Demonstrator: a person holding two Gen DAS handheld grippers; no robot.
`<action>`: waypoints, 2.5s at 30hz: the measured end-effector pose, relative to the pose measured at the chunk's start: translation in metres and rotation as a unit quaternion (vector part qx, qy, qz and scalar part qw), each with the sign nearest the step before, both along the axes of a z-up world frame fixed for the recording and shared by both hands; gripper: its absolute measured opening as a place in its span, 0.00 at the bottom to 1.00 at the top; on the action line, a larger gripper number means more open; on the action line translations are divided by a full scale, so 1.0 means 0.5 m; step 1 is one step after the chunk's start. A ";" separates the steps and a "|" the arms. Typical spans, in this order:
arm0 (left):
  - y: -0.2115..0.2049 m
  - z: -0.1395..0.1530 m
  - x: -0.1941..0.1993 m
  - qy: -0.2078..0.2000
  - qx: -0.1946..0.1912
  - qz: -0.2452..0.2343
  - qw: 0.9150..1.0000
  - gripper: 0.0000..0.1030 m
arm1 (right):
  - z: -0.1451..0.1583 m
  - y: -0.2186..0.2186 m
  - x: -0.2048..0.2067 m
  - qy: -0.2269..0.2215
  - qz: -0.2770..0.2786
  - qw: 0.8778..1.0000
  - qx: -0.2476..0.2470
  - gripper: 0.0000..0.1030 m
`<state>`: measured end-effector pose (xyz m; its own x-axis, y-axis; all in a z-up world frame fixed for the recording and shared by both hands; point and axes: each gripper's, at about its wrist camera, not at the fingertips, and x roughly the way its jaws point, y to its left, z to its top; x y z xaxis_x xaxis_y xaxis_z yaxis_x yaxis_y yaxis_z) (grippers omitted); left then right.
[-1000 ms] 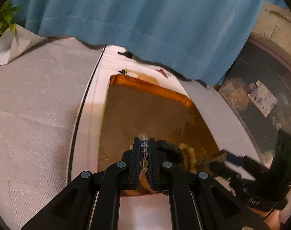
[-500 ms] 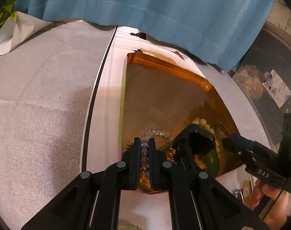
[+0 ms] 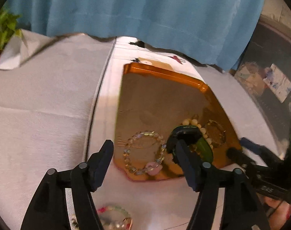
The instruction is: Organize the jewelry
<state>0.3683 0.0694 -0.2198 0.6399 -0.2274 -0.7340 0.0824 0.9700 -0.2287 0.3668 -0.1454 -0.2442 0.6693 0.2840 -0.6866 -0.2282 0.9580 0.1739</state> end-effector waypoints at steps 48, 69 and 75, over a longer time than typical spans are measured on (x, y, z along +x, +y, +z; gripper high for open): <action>-0.089 0.319 -0.603 -0.151 0.040 -0.010 0.988 0.96 | 0.352 0.037 -0.647 -0.154 0.034 0.987 0.031 1.00; 0.044 0.004 -0.382 -0.013 0.015 0.000 1.000 0.51 | 0.049 -0.030 -0.416 -0.075 -0.007 0.997 0.027 0.55; 0.066 -0.036 -0.345 0.013 0.009 0.006 1.000 0.39 | -0.005 -0.054 -0.341 -0.033 -0.007 0.998 0.058 0.54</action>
